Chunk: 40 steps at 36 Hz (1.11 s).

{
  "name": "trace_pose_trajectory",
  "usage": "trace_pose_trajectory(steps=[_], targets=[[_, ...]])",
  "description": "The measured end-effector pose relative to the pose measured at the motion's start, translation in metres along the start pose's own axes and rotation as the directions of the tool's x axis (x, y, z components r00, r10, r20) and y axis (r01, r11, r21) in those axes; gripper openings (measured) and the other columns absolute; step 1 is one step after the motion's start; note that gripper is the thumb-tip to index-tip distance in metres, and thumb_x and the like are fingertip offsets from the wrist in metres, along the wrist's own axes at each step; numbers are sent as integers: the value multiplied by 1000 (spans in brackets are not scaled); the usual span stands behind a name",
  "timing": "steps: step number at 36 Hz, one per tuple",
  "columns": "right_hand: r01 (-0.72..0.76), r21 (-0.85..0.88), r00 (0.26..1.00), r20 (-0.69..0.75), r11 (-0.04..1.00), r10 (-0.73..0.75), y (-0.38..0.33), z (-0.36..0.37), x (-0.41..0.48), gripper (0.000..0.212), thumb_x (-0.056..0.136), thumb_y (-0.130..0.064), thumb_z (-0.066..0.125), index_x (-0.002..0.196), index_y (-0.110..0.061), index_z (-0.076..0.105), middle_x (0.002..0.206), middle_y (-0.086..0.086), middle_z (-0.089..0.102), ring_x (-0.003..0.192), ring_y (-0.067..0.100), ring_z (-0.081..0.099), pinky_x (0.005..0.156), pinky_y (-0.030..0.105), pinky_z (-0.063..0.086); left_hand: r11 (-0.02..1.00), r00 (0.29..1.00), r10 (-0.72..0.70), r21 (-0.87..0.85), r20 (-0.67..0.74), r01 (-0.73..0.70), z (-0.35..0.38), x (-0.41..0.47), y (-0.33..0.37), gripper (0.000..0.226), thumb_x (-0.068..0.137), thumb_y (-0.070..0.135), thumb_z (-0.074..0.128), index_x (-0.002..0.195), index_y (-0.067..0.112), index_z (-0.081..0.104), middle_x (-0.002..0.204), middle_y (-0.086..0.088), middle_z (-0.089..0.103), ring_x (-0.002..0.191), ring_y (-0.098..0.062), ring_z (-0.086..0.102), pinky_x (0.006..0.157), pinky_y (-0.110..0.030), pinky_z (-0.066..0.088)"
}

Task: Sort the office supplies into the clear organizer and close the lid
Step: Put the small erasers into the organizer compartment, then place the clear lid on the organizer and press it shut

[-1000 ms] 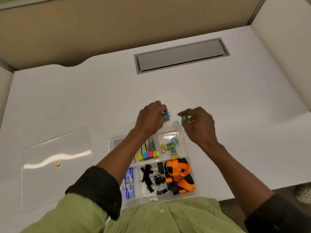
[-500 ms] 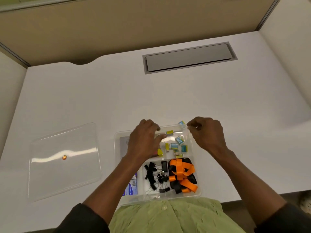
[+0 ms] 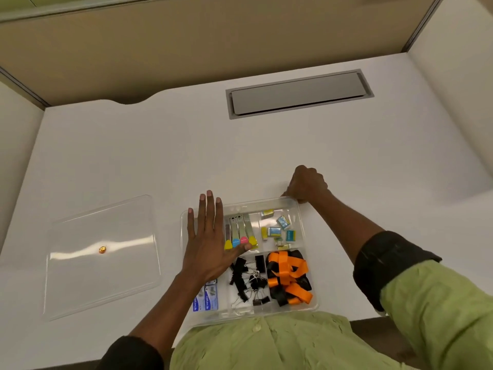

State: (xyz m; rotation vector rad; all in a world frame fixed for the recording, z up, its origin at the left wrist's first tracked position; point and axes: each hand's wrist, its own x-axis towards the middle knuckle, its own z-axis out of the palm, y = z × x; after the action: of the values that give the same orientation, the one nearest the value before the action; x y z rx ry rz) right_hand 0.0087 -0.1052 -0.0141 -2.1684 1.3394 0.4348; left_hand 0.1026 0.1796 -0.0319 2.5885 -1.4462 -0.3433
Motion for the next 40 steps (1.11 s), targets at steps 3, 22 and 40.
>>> trace_pose_trajectory(steps=[3, 22, 40], targets=[[1, 5, 1000, 3, 1000, -1, -7, -1, 2, 44, 65, -28, 88, 93, -10, 60, 96, 9, 68, 79, 25, 65, 68, 31, 54, 1000, 1000, 6, 18, 1, -6, 4, 0, -2, 125, 83, 89, 41, 162, 8, -12, 169, -13, -25, 158, -31, -20, 127, -64, 1], [387, -162, 891, -185, 908, -414, 4, 30, -115, 30, 87, -36, 73, 109, -18, 65, 101, 5, 65, 87, 24, 65, 66, 28, 43, 1000, 1000, 9, 21, 3, -9, 4, -2, -4, 119, 87, 88, 36, 162, 11, -15, 170, -9, -25, 158, -28, -22, 127, -62, 1], [507, -418, 842, 51, 754, -538, 39, 108, -212, 45, 67, -4, 84, 107, -13, 64, 106, 10, 57, 89, 29, 59, 48, 33, 50, 977, 978, -195, -108, -72, 186, 15, -79, -50, 87, 106, 55, 37, 162, 11, -13, 171, -6, -22, 159, -22, -18, 131, -51, 7]])
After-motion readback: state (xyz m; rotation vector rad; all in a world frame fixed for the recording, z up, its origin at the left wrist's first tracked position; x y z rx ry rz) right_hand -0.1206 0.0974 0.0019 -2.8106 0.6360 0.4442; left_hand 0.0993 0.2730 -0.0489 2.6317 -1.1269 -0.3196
